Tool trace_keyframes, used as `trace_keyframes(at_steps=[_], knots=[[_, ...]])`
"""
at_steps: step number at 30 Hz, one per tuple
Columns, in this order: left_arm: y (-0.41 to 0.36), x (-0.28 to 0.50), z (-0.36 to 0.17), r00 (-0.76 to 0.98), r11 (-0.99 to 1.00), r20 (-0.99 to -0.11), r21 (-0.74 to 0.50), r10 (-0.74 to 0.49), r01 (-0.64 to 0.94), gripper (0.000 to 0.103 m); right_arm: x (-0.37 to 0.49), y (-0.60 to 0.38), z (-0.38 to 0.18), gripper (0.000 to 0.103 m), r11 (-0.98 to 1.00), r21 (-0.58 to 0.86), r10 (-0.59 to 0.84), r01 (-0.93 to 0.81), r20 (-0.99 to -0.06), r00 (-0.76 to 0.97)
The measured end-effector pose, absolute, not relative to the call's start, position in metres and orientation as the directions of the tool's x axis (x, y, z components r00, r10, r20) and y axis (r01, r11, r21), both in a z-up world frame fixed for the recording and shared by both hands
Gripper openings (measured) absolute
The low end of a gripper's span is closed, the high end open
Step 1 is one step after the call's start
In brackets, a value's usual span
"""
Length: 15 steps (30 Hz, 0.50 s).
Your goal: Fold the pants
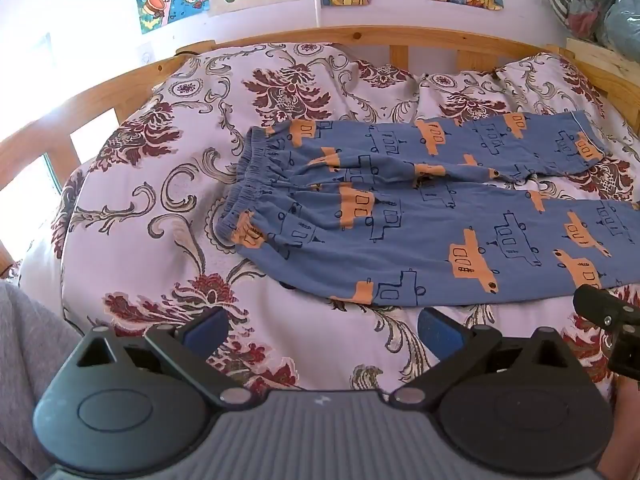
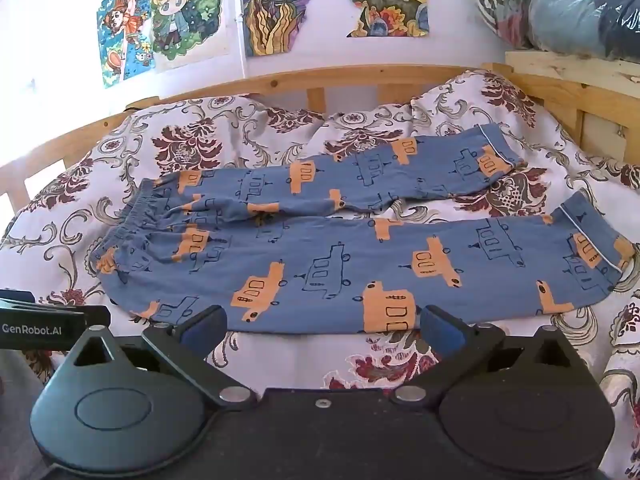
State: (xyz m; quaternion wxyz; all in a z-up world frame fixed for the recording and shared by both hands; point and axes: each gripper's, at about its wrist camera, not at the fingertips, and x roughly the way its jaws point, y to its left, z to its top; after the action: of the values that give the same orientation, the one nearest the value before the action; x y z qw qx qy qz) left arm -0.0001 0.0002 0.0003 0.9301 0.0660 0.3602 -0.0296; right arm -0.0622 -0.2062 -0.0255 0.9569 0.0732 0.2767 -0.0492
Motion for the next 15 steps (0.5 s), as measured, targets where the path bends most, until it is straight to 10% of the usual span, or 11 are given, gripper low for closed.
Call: trace_keyframes(at_steps=[15], knots=[[0.0003, 0.0, 0.0002, 0.738, 0.99, -0.675, 0.099, -0.009, 0.103, 0.103, -0.0619, -0.207, -0.0262, 0.102, 0.984, 0.118, -0.051, 0.136, -0.539, 0.84]])
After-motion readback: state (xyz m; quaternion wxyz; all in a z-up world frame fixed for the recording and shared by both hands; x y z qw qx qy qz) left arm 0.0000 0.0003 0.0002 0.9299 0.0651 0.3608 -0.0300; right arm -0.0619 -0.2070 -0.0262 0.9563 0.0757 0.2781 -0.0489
